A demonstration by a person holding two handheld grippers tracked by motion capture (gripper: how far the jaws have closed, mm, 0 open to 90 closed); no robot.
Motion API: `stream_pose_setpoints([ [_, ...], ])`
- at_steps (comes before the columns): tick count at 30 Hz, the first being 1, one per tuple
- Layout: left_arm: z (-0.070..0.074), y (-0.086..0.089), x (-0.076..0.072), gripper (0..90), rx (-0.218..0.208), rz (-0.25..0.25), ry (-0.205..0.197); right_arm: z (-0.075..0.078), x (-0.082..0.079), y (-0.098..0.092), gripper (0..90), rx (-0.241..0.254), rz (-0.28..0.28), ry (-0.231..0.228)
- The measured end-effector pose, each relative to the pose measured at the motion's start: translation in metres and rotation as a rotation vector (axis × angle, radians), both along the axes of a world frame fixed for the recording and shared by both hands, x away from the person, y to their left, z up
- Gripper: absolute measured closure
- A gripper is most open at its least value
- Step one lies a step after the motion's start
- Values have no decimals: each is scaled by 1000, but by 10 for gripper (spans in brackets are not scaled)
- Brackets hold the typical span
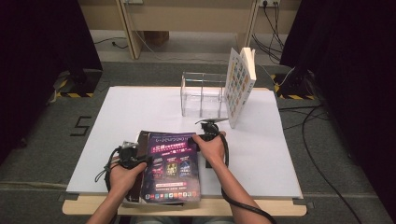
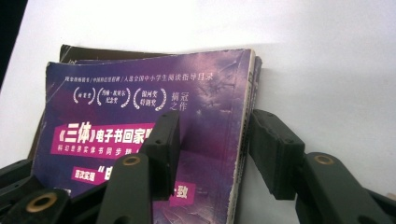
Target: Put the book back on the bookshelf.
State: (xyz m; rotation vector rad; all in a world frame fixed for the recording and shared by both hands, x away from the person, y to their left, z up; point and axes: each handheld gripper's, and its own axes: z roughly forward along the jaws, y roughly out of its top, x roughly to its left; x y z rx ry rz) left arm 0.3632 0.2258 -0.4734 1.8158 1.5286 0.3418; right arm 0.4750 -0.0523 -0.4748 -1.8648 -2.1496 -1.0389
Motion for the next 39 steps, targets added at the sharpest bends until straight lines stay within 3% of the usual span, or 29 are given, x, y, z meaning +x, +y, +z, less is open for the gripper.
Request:
stream_pose_setpoints([
  [8,2,0,1,722,11,-4,1,1,2,0,552,-2,5,17],
  [20,2,-1,2,725,7,-5,9,7,-1,-2,624,-18,20,-8],
  [29,6,-4,8,724,62,-25,18,15,-5,0,669,-61,32,-30],
  [33,5,-3,9,724,63,-26,19,25,-8,1,702,-54,49,-71],
  [37,5,-3,9,724,68,-25,17,30,-8,1,707,-53,61,-70],
  [39,5,-4,10,723,74,-25,11,29,-8,1,709,-22,58,-53],
])
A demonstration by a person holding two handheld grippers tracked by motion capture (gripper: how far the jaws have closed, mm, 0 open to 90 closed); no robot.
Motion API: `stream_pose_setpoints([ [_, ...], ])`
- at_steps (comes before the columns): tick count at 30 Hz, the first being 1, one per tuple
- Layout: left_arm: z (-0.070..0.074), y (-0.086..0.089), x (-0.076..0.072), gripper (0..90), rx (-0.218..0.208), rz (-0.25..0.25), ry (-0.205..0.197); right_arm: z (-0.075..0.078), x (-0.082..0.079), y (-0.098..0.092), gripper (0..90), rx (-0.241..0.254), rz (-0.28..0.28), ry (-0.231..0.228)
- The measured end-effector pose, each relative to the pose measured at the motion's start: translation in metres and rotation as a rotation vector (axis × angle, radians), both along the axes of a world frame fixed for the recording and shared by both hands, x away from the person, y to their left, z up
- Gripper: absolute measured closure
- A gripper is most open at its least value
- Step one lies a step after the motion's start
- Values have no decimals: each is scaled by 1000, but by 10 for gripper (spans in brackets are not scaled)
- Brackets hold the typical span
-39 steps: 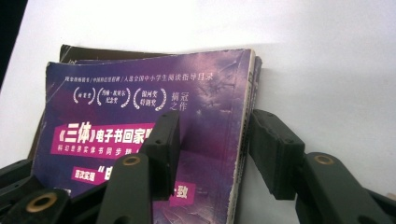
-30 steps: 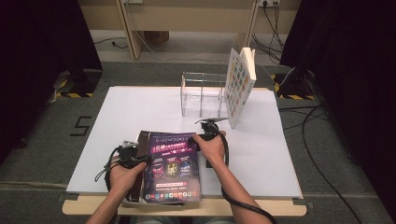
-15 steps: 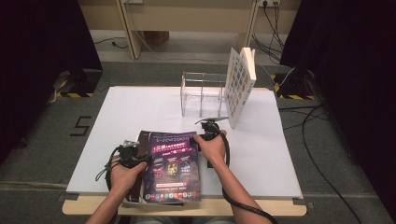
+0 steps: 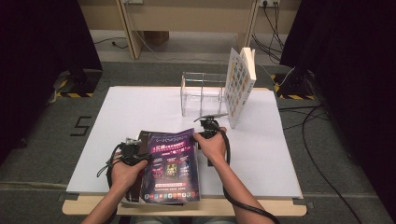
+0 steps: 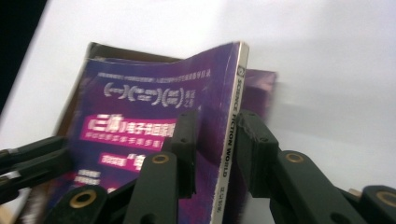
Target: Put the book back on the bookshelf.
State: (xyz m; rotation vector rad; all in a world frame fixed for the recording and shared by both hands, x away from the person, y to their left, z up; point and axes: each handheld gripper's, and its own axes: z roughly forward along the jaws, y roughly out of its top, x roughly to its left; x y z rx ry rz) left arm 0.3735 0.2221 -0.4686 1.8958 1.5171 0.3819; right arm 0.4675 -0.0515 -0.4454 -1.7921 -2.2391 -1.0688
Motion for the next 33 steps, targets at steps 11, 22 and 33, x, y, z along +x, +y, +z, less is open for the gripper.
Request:
stream_pose_setpoints([
  [11,-2,-1,1,710,7,-5,-25,0,-1,9,720,-15,87,-2],
  [22,-7,9,-4,559,-97,-26,-108,14,0,10,806,49,153,9],
  [33,-5,23,-28,386,-113,31,-264,21,-10,11,816,76,143,-45],
])
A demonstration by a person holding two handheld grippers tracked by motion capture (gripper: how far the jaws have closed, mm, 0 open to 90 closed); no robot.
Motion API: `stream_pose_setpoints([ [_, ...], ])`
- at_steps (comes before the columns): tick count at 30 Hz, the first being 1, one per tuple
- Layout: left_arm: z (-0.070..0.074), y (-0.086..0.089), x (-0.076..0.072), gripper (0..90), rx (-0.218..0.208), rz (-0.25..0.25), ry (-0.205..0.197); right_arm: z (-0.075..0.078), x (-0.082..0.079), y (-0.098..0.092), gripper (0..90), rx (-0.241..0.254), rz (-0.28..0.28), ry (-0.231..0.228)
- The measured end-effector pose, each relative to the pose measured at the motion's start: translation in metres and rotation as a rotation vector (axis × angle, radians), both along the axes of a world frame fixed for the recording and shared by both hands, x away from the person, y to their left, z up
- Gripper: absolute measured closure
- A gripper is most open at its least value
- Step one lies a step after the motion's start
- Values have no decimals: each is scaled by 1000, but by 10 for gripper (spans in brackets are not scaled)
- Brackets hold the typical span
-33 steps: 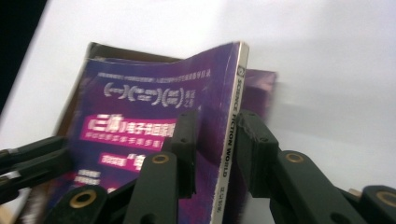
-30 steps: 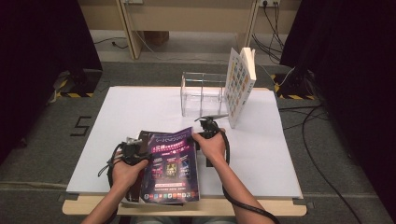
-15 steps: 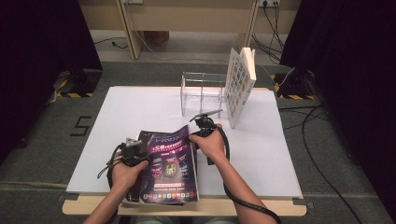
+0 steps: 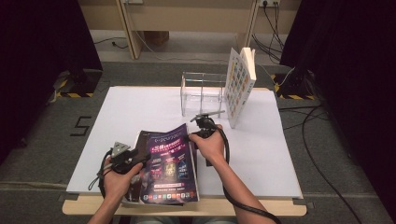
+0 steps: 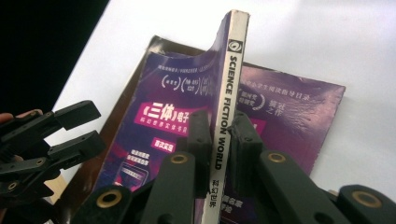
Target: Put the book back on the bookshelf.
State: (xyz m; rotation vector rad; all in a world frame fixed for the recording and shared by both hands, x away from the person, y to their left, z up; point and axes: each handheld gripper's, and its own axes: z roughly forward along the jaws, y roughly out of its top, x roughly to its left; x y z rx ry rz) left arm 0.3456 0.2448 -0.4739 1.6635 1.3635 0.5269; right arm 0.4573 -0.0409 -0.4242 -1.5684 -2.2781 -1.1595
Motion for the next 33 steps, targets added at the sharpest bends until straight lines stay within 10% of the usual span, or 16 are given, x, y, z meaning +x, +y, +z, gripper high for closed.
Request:
stream_pose_setpoints([
  [12,1,11,-8,371,-64,27,-82,20,-15,-4,835,76,-23,-113],
  [33,-4,12,-4,382,-48,45,-73,73,-30,-31,836,104,-77,-282],
])
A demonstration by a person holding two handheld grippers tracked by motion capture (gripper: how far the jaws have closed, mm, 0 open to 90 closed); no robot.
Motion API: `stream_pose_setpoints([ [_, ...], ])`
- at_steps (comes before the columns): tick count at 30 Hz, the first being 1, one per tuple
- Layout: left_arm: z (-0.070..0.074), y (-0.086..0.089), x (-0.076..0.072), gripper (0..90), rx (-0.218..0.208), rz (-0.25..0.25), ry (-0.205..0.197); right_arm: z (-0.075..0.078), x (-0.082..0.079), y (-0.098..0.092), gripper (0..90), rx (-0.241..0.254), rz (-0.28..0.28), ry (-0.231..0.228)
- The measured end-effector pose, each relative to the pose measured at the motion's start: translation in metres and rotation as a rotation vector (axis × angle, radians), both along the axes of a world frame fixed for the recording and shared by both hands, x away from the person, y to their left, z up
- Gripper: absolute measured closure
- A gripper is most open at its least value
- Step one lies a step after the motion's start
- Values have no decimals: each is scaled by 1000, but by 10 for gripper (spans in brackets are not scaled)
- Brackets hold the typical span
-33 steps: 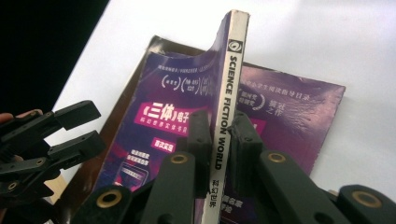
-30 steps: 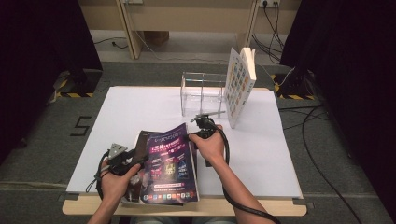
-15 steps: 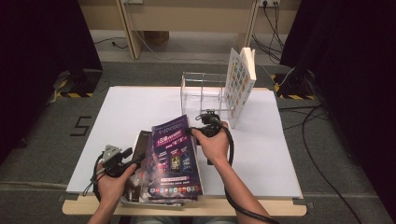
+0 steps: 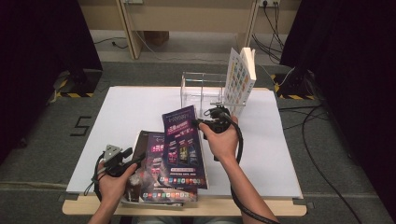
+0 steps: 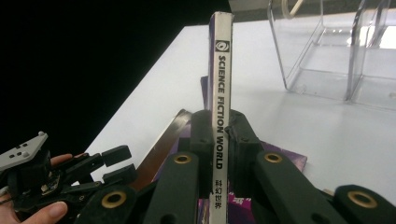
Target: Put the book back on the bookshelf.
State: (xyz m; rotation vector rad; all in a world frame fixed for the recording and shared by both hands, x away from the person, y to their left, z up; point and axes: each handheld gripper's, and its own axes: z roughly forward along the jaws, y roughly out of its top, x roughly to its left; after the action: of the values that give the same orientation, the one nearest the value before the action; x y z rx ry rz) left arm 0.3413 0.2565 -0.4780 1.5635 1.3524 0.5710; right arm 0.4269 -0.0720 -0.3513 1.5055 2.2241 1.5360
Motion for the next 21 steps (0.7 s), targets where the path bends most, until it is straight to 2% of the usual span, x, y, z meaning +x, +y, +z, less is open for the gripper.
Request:
stream_pose_setpoints([
  [10,0,-6,4,398,9,-15,-11,10,-2,-10,835,19,-26,-30],
  [21,0,-6,3,410,15,-14,-18,30,-1,-24,836,44,-63,-106],
])
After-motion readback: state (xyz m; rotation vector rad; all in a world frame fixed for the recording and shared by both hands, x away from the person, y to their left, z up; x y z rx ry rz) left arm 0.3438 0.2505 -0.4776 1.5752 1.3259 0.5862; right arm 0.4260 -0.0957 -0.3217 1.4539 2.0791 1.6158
